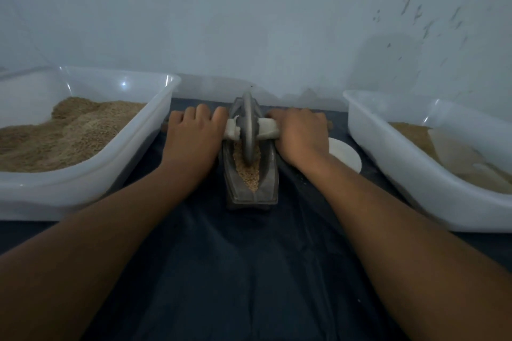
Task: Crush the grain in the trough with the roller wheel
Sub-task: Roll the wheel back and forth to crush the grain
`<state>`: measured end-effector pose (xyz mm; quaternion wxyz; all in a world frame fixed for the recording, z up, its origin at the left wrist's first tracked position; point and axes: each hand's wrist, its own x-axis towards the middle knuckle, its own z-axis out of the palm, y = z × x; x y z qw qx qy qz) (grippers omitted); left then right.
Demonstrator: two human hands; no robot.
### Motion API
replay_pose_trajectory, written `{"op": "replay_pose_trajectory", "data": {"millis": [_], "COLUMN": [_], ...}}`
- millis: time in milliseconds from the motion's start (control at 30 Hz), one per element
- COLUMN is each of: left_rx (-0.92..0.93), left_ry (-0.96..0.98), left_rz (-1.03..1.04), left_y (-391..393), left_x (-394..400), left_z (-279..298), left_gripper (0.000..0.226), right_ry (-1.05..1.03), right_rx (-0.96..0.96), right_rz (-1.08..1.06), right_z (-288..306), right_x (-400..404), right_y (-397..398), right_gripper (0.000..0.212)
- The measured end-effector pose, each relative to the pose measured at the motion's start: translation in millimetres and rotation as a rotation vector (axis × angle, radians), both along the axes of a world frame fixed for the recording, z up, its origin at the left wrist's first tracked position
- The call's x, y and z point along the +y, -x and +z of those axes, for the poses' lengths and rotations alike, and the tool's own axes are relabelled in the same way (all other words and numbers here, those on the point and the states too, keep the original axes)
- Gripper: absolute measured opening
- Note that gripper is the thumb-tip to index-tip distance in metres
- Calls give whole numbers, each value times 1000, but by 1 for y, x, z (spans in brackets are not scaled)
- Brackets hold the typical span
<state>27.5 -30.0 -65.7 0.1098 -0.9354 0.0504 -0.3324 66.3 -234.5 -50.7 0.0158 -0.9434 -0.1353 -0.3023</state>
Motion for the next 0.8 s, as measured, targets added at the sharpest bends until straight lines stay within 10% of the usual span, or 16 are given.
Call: {"op": "replay_pose_trajectory", "data": {"millis": [800], "left_rx": [86], "left_ry": [28], "left_rz": [-94], "left_y": [7], "left_x": [2], "left_z": [15], "left_gripper": [57], "right_ry": [40], "right_rx": [18], "right_rz": [48], "right_z": [-9], "right_x": [-16], "right_y": [17], "right_gripper": [54]}}
